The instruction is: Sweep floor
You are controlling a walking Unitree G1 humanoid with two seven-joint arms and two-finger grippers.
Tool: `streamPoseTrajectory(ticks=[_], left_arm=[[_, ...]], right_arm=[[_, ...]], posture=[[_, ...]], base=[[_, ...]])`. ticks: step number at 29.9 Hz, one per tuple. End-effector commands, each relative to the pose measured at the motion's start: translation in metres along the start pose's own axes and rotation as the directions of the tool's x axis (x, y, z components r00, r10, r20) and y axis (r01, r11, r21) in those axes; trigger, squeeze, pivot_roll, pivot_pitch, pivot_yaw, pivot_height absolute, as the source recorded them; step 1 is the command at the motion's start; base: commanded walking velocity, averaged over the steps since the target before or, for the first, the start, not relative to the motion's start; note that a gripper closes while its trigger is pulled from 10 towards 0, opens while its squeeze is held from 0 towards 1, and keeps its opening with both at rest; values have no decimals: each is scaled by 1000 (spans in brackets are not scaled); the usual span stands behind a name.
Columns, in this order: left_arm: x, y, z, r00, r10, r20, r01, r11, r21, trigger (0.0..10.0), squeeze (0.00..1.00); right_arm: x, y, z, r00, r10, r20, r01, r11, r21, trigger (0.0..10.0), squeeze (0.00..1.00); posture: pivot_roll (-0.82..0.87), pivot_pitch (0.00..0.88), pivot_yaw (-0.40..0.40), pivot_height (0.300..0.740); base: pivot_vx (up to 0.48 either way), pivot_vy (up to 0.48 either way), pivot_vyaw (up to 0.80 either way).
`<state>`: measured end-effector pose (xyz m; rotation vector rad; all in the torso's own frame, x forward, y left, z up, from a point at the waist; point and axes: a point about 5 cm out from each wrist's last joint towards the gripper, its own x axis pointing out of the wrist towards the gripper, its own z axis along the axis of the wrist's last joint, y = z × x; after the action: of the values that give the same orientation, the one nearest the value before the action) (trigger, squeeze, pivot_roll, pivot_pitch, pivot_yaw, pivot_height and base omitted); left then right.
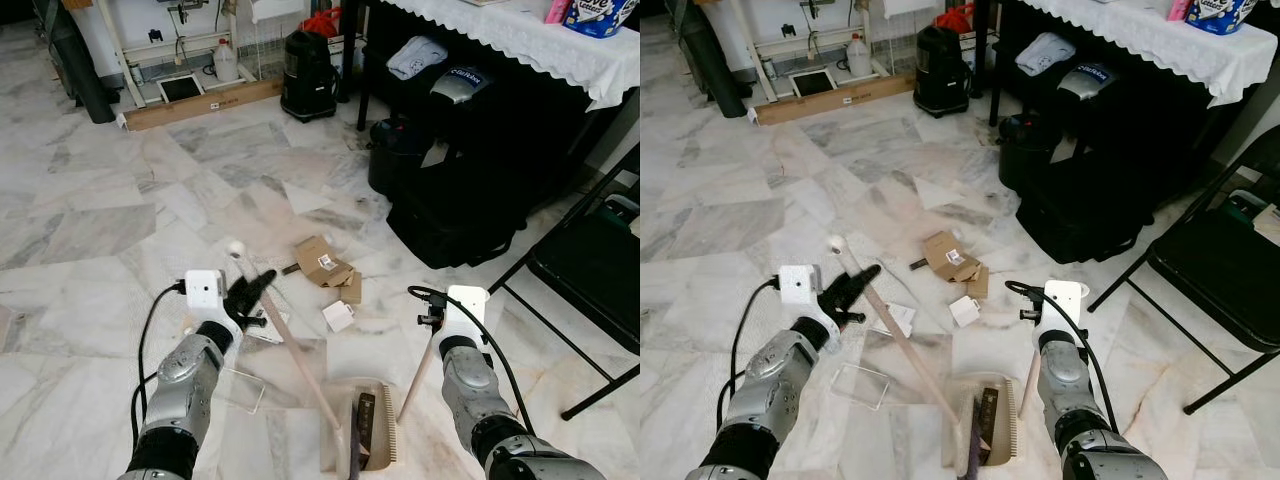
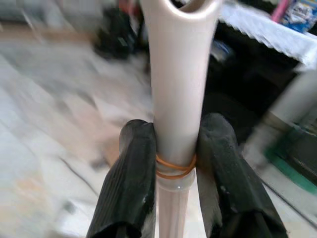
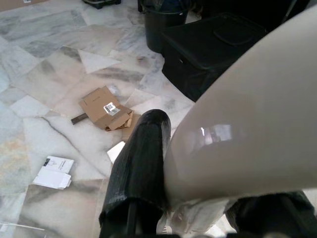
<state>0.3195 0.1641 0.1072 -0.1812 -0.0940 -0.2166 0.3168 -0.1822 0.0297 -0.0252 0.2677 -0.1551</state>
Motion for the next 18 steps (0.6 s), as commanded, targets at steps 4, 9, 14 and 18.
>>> streamPoseTrajectory(ticks=[4, 9, 14, 18], left_arm=[[4, -8, 33, 988, -43, 151, 20, 988, 155, 10000, 0], [2, -15, 35, 983, -63, 172, 17, 967, 255, 10000, 0], [-4, -11, 29, 987, -43, 155, -6, 952, 306, 10000, 0], [-14, 2, 21, 990, 28, 136, -72, 941, 330, 10000, 0]], right_arm=[[6, 3, 20, 996, -2, 88, -5, 997, 77, 10000, 0], [9, 0, 38, 985, -21, 173, -2, 992, 130, 10000, 0], [12, -2, 53, 971, -25, 236, -9, 990, 144, 10000, 0], [12, -2, 64, 959, -29, 281, -17, 987, 162, 10000, 0]], posture=[[39, 48, -28, 740], [35, 48, -36, 740], [30, 49, -44, 740], [23, 53, -55, 740]], base=[[0, 0, 0], [0, 0, 0], [0, 0, 0], [0, 0, 0]])
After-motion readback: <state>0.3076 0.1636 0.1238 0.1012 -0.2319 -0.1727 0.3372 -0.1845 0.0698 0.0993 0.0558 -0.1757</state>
